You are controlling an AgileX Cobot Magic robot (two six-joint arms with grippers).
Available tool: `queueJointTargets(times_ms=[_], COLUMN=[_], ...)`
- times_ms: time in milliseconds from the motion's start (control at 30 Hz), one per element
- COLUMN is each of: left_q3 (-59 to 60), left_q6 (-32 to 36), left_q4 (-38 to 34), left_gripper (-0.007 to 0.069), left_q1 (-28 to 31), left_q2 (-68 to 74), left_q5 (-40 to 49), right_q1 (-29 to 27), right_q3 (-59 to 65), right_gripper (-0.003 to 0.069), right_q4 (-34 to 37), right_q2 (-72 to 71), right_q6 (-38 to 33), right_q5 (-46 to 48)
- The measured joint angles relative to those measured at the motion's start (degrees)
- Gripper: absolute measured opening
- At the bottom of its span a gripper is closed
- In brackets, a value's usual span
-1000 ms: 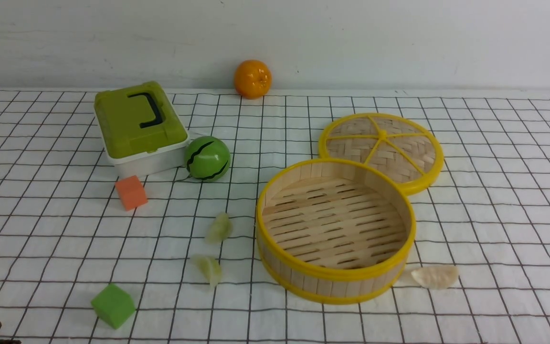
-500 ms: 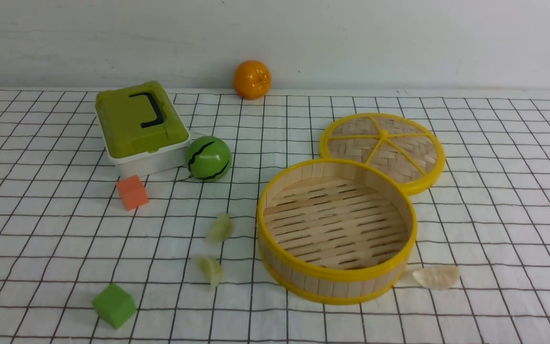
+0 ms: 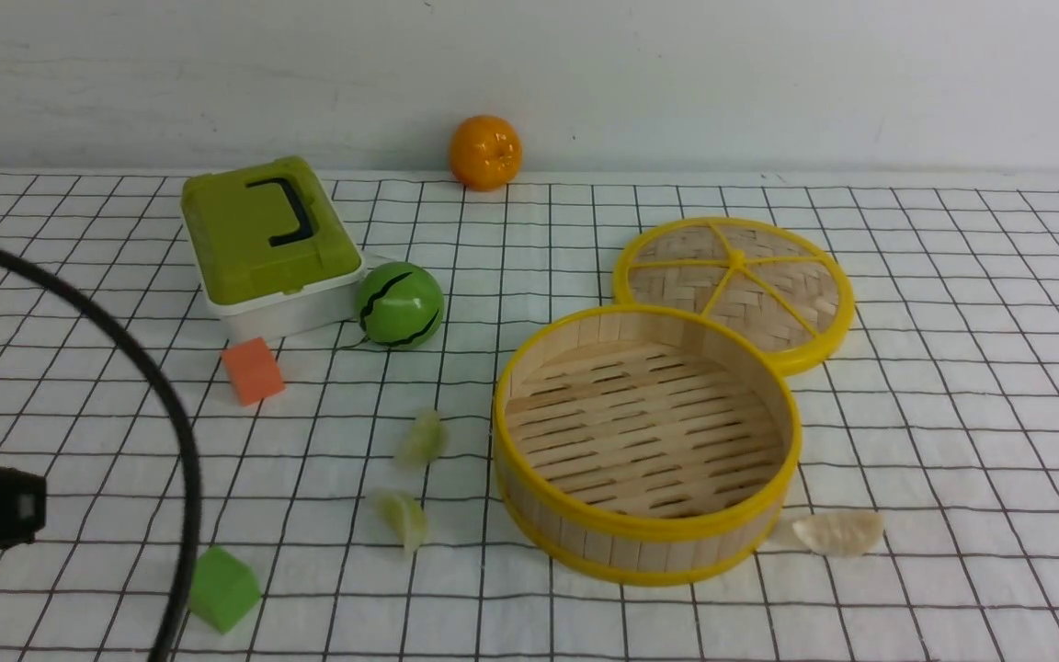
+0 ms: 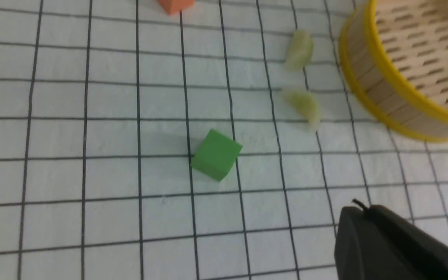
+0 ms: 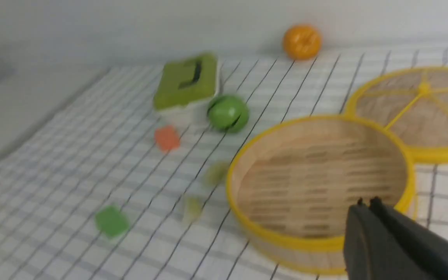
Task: Put the dumplings into the steamer on the table with the white tablecloth.
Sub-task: 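Reach for and grasp a dumpling on the table with the left gripper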
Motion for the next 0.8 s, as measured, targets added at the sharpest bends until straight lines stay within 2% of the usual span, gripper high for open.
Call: queueJointTargets(times_ms=[167, 300, 433, 467, 500, 633, 800], left_q3=[-6.84, -12.0, -18.69, -20.74, -21.1, -30.13, -37.58], left_q6=[-5.14, -7.13, -7.66, -7.66, -7.66, -5.87, -5.07], left_q4=[6.96, 7.87, 6.6, 6.12, 6.07, 5.75, 5.75], left_gripper=[-0.0013, 0.0015, 0.0125, 0.0179, 0.0187, 0.037, 0.0455], left_q1=[-6.92, -9.0, -9.24, -9.24, -9.24, -9.61, -9.68], left_q2=[10.04, 17.55, 26.61, 29.82, 30.28, 41.04, 50.21], left_q5=[4.42, 5.78, 6.47, 6.77, 6.82, 9.57, 10.04], right_q1=[0.57, 1.76, 3.32, 3.98, 4.09, 7.69, 10.83], right_q3=[-8.66, -11.55, -12.56, -12.73, -12.8, -15.78, -19.14], right_gripper=[-0.0018, -0.0016, -0.0013, -0.0011, -0.0011, -0.0012, -0.0008], right_q4=[-8.54, -14.25, -21.07, -23.35, -24.1, -30.11, -31.79], right_q2=[11.87, 16.29, 17.34, 17.34, 17.34, 17.34, 17.34], right_q6=[2.61, 5.47, 10.78, 12.33, 13.02, 19.8, 21.01], right_q5=[12.71, 16.11, 17.17, 17.43, 17.55, 23.68, 30.05])
